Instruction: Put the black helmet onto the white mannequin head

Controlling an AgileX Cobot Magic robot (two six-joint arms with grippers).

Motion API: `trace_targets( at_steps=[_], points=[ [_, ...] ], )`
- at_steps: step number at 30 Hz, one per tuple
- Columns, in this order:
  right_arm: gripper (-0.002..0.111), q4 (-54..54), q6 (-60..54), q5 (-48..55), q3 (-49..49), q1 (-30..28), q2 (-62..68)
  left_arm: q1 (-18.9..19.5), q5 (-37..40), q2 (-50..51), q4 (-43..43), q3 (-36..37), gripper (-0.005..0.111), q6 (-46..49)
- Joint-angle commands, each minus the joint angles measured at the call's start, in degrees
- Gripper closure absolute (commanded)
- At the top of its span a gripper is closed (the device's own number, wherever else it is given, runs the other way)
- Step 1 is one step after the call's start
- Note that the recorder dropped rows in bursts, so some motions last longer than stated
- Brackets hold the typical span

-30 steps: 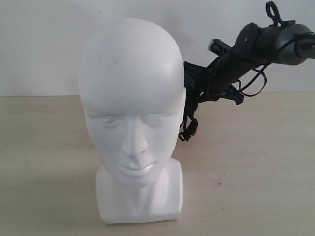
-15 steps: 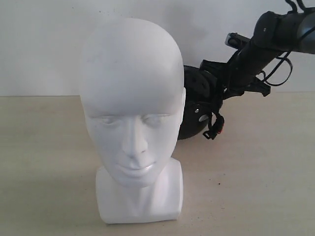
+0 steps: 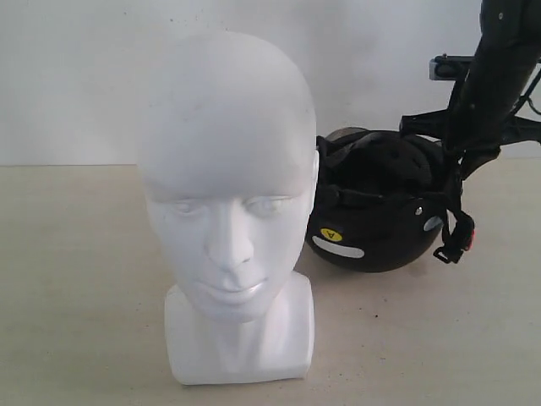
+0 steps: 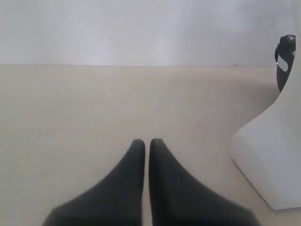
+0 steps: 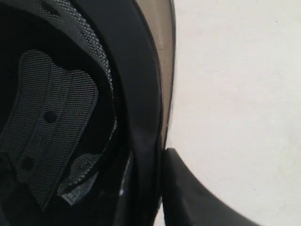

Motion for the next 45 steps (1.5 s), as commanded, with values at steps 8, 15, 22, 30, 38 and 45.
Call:
trace_targets(
  at_steps=[8,15,22,30,38,45],
  points=[
    [0.108,-6.88,-1.26,-0.55,17.13,-0.46,-10.7,0.02,0.04,-0.21,0.06,0.21,0.102,0.3],
    [0.108,-6.98,0.08,-6.28,29.37,-0.46,-21.51,0.02,0.04,-0.21,0.06,0.21,0.102,0.3],
    [0.108,-7.52,0.73,-6.28,36.45,-0.46,-28.91,0.02,0.04,-0.21,0.06,0.21,0.102,0.3],
    [0.108,-6.76,1.0,-4.37,39.88,-0.46,-31.56,0.02,0.04,-0.21,0.06,0.21,0.102,0.3],
    [0.108,-3.28,-0.98,-0.55,39.88,-0.46,-31.56,0.02,0.04,-0.21,0.06,0.21,0.102,0.3],
    [0.108,-2.02,-2.44,-2.07,39.88,-0.46,-31.56,0.02,0.04,-0.21,0.06,0.21,0.102,0.3]
  ],
)
